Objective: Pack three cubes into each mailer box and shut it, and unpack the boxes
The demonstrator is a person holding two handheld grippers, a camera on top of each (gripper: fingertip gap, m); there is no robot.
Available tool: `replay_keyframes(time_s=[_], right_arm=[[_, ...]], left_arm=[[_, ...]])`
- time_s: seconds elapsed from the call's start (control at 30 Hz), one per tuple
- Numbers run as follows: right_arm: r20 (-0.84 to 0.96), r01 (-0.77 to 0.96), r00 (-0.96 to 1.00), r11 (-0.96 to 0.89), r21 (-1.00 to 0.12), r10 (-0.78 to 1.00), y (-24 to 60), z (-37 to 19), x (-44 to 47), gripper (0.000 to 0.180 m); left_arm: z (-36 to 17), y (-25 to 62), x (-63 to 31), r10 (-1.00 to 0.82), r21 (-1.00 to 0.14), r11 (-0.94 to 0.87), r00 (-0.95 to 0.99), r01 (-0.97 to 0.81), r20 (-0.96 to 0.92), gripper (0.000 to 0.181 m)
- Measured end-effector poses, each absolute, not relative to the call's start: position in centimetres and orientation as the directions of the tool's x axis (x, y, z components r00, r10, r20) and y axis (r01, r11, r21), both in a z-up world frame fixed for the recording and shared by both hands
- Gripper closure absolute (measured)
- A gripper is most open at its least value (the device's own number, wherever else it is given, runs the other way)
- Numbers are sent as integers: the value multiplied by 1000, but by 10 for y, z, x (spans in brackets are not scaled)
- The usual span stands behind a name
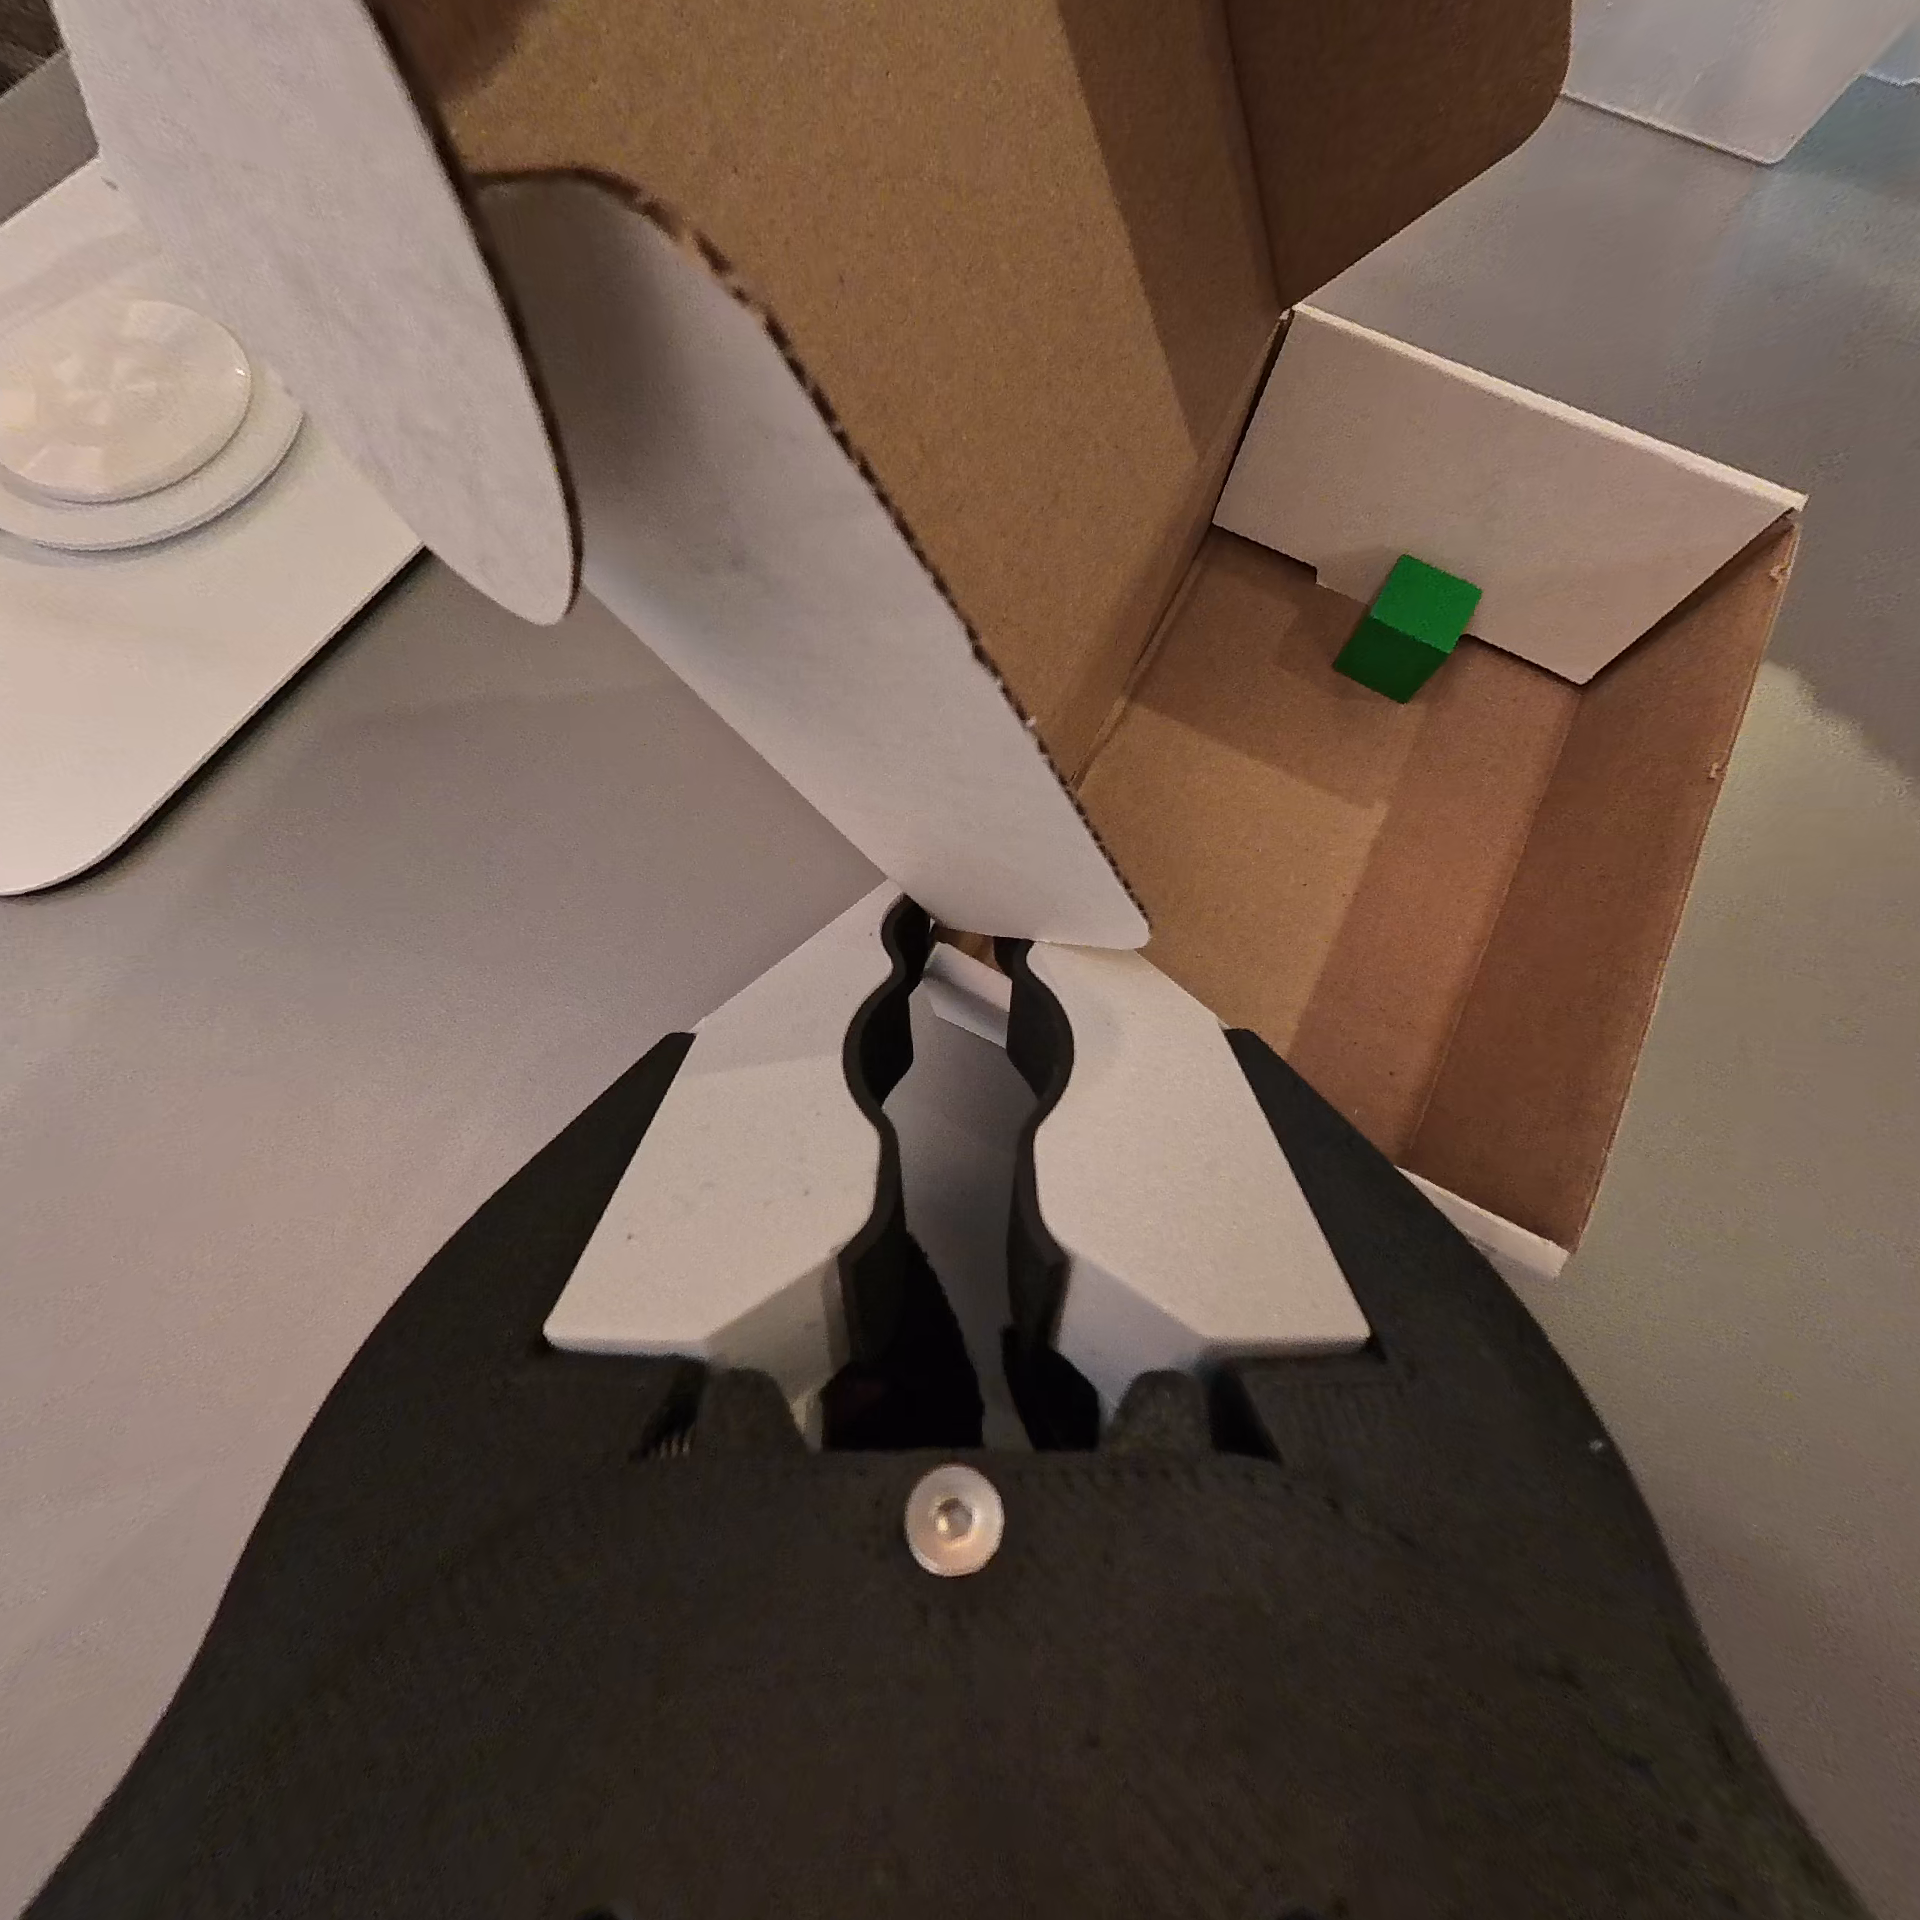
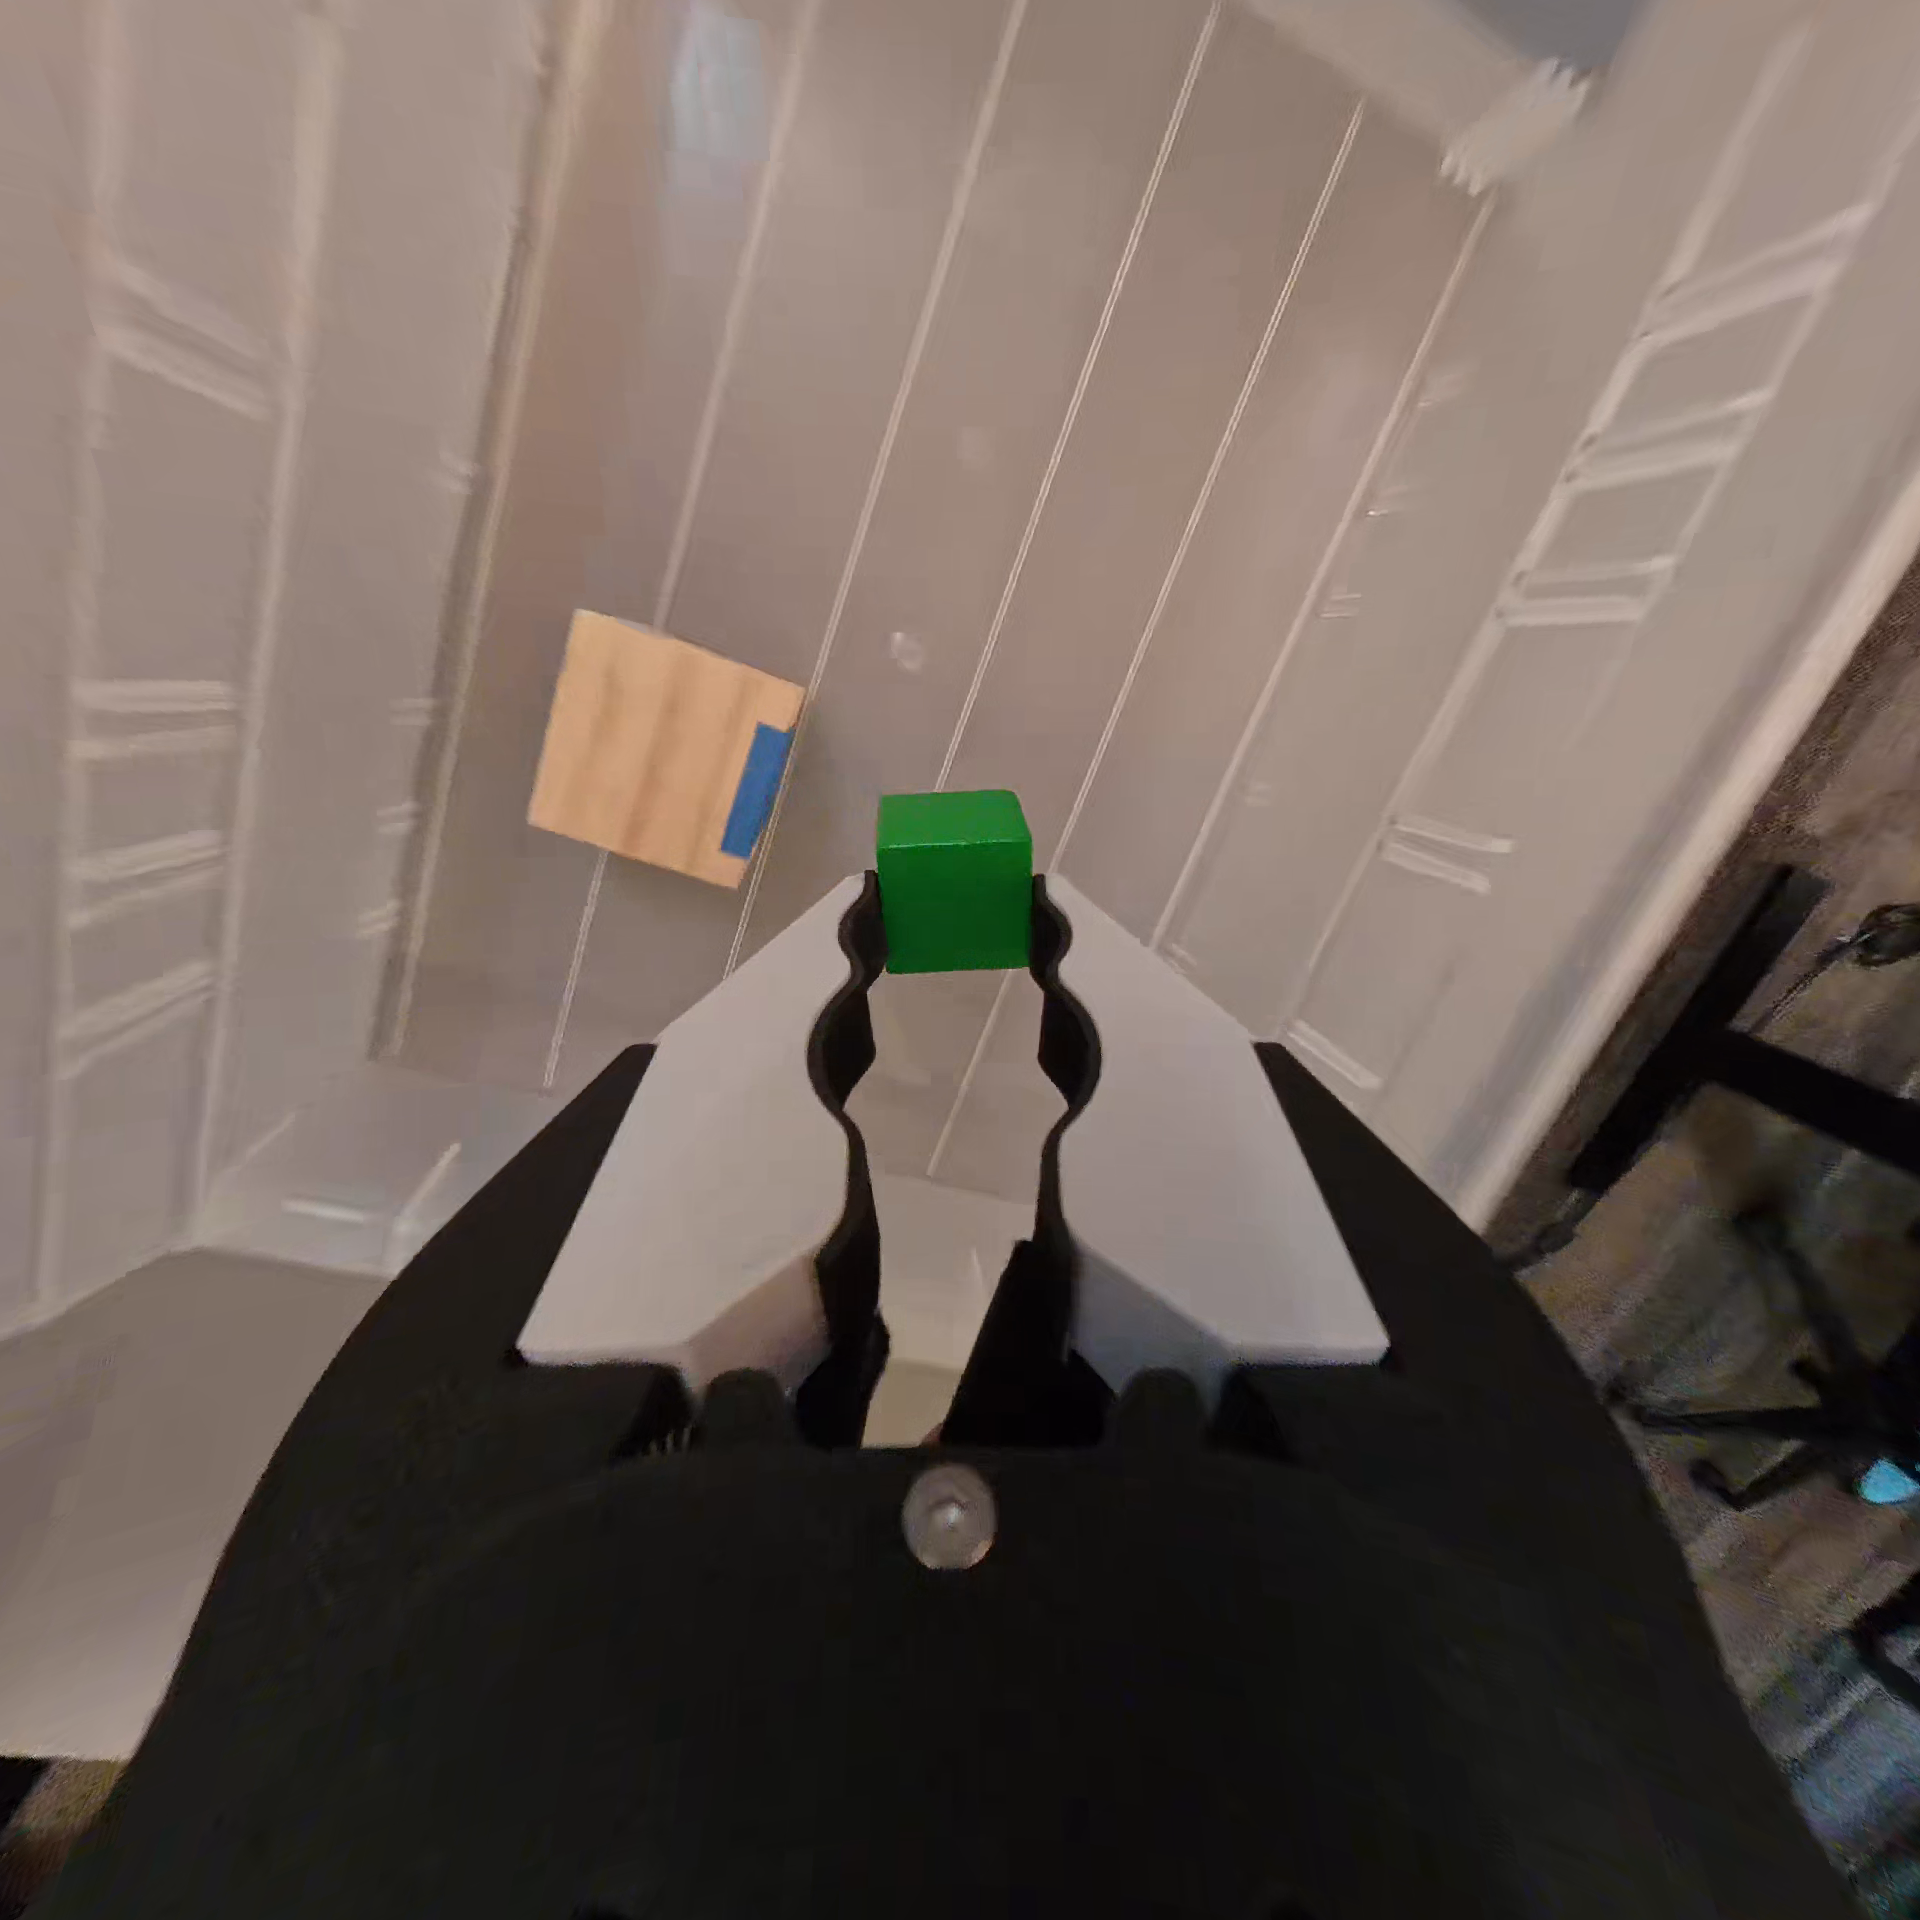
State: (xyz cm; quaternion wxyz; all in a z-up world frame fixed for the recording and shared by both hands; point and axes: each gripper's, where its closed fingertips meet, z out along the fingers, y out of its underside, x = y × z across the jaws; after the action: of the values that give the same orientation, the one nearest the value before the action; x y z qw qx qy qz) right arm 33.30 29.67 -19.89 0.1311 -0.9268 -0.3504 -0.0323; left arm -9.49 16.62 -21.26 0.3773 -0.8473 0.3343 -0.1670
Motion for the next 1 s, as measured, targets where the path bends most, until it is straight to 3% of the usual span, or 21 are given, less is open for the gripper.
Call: replay_keyframes(time_s=[0.27,0.37,0.47,0.6,0.7,0.83,0.9,1.0], right_arm=[[108,626,780,-770,-126,616,295,-236,336,154],[99,607,795,-781,-150,599,297,-236,335,152],[133,608,794,-778,-159,593,297,-224,340,127],[276,649,757,-733,-204,593,295,-177,342,118],[393,761,648,-566,-317,652,283,-117,296,126],[351,872,330,-141,-468,876,213,-70,157,132],[340,882,139,40,-469,930,173,-71,100,134],[335,896,-132,257,-362,933,131,-102,45,136]], left_arm=[[-213,166,-95,-694,-752,-493,720,-438,35,170],[-213,166,-95,-694,-752,-493,719,-437,36,170],[-213,166,-95,-693,-752,-493,720,-436,37,170],[-213,166,-95,-693,-753,-494,720,-435,39,171],[-213,166,-94,-693,-752,-494,720,-437,38,170],[-213,166,-94,-692,-751,-495,721,-438,35,171],[-213,166,-94,-692,-750,-494,721,-440,32,170],[-213,166,-94,-692,-749,-493,721,-443,29,171]])
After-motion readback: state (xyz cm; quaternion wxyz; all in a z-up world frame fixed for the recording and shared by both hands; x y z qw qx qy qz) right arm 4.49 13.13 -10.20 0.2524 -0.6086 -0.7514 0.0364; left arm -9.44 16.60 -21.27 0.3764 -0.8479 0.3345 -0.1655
